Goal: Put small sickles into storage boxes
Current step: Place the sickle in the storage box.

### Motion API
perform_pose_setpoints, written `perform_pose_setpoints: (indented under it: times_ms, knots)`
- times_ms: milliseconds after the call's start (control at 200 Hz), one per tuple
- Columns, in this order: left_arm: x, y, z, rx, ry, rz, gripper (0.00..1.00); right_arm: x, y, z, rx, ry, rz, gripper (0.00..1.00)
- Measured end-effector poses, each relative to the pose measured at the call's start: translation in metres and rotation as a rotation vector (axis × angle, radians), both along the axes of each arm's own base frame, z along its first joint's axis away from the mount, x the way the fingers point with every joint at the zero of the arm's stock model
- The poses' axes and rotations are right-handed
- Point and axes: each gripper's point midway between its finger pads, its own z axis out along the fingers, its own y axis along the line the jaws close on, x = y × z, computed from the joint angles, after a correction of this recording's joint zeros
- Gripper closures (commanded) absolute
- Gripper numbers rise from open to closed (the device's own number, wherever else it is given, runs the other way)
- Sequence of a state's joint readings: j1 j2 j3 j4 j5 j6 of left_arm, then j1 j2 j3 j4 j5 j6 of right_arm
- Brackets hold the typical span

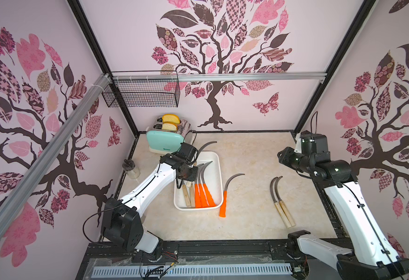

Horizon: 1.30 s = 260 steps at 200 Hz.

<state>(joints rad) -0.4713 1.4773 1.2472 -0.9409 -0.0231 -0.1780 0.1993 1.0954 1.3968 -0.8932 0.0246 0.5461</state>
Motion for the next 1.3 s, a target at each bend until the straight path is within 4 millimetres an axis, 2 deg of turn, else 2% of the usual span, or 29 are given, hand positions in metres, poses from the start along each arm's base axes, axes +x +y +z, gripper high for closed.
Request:
perform_pose_setpoints:
  times_ms: [270, 550, 735, 1045, 1300]
  knots:
    - [-0.019, 0.007, -0.019, 0.033, 0.057, -0.048, 1.00, 0.001, 0.002, -0.005, 0.005, 0.006, 0.008, 0.65]
    - [-0.028, 0.010, -0.030, 0.041, 0.098, -0.050, 1.00, 0.001, 0.003, -0.009, 0.008, 0.014, 0.014, 0.65]
    - [-0.028, 0.013, -0.042, 0.061, 0.134, -0.044, 1.00, 0.001, 0.004, -0.013, 0.009, 0.022, 0.017, 0.64]
    - [-0.027, 0.023, -0.075, 0.106, 0.248, -0.007, 1.00, 0.000, 0.004, -0.026, 0.007, 0.048, 0.020, 0.64]
    - [-0.027, 0.024, -0.082, 0.109, 0.278, -0.002, 1.00, 0.001, 0.007, -0.030, 0.016, 0.050, 0.030, 0.64]
